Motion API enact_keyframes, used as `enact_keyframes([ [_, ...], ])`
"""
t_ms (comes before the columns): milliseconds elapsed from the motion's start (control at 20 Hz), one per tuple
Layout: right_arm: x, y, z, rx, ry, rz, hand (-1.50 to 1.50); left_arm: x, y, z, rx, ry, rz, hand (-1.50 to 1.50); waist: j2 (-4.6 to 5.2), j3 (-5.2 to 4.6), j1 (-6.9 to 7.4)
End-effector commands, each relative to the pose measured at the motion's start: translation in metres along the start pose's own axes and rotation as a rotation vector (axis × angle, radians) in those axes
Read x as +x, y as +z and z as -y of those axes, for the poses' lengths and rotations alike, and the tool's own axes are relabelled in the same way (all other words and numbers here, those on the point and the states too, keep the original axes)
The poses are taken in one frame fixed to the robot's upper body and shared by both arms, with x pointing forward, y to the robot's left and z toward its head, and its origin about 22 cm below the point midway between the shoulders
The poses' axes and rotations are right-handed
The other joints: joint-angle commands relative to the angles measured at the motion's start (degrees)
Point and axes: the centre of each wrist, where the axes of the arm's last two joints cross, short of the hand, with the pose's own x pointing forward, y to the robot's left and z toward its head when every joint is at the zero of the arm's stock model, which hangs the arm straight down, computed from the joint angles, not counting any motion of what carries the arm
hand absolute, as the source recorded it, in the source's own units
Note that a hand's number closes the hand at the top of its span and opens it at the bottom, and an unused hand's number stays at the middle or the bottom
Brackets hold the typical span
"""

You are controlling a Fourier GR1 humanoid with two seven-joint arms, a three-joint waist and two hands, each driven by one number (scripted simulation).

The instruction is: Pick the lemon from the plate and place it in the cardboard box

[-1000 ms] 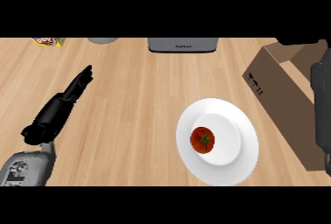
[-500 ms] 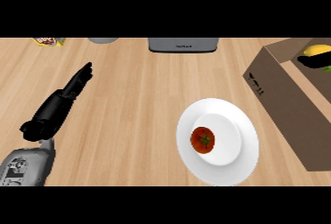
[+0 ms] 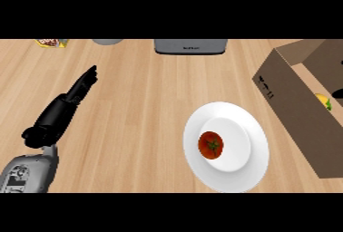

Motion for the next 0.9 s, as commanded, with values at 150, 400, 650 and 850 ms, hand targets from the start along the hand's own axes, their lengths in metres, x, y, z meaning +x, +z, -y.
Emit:
enact_keyframes([
  [150, -0.01, 0.007, 0.011, -0.213, -0.299, 0.262, -1.5, 0.003, 0.001, 0.001, 0.009, 0.006, 0.002, 0.0, -0.22, 0.13, -0.29],
  [400, -0.011, 0.007, 0.025, -0.368, -0.889, 0.309, -1.5, -0.005, 0.0, -0.01, 0.02, 0.005, -0.021, 0.0, -0.36, 0.15, -1.49],
  [650, -0.062, 0.01, 0.02, -0.456, -1.11, 0.21, -1.5, -0.003, 0.007, 0.003, 0.001, -0.009, -0.01, 0.0, -0.25, 0.04, -0.7],
  [850, -0.113, 0.014, -0.005, -0.528, -1.116, 0.208, -1.5, 0.006, 0.009, 0.001, 0.0, -0.006, 0.0, 0.0, -0.07, 0.06, -0.19],
])
